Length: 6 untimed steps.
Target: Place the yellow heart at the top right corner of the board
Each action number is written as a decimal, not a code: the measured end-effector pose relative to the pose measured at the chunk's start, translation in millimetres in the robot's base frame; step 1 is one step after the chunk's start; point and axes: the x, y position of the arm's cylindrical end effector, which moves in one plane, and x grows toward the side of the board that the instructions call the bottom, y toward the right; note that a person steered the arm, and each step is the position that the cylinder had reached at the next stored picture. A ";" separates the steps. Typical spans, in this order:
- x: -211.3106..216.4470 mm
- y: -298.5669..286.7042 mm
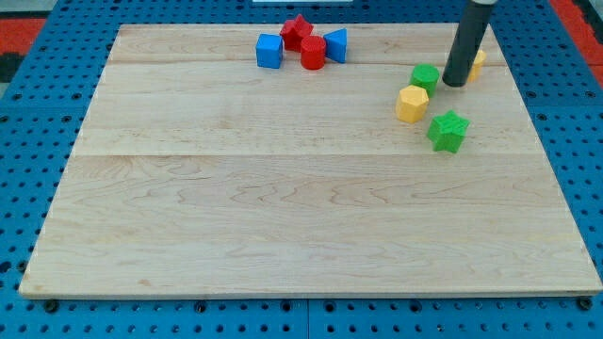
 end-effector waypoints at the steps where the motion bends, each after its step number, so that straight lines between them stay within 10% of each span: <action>1: 4.2 40.4; 6: -68.7 45.8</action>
